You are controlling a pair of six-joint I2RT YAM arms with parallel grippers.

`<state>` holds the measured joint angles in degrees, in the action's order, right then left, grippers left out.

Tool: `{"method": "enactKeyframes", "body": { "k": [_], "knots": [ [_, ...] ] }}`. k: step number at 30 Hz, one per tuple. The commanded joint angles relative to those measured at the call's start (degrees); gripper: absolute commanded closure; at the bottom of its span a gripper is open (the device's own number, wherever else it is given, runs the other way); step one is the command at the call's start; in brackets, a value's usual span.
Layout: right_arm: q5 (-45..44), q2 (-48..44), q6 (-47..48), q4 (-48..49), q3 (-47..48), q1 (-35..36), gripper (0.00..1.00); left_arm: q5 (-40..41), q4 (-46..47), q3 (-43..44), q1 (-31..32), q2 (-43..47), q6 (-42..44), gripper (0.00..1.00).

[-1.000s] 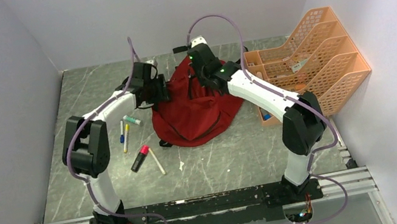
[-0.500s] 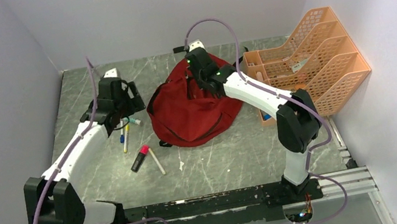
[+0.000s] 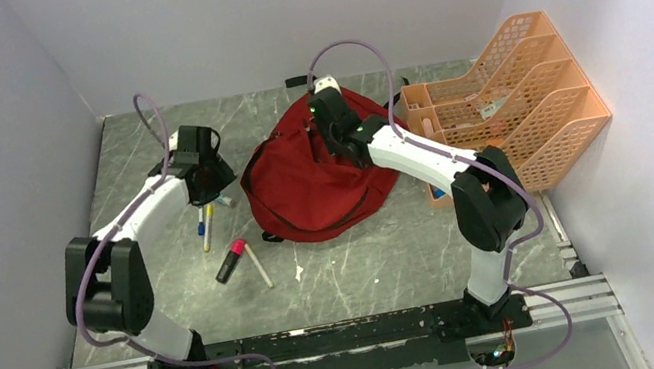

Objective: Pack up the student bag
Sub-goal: Pick up the stationery from the center of the board.

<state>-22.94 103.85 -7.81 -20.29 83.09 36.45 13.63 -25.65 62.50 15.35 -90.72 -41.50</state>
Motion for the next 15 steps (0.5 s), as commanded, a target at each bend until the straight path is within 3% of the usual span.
{"method": "enactKeyframes", "body": {
  "k": [1, 15],
  "knots": [
    [-0.51, -2.25, -1.20, 1.88, -0.99, 0.09, 1.00, 6.11, -5.92, 5.27, 0.11, -3.88, -10.36, 0.33],
    [-0.87, -2.18, -0.01, 2.80, -2.05, 0.09, 1.00, 7.01, -5.77, 8.68, 0.51, -12.94, -14.40, 0.35]
  ]
}}
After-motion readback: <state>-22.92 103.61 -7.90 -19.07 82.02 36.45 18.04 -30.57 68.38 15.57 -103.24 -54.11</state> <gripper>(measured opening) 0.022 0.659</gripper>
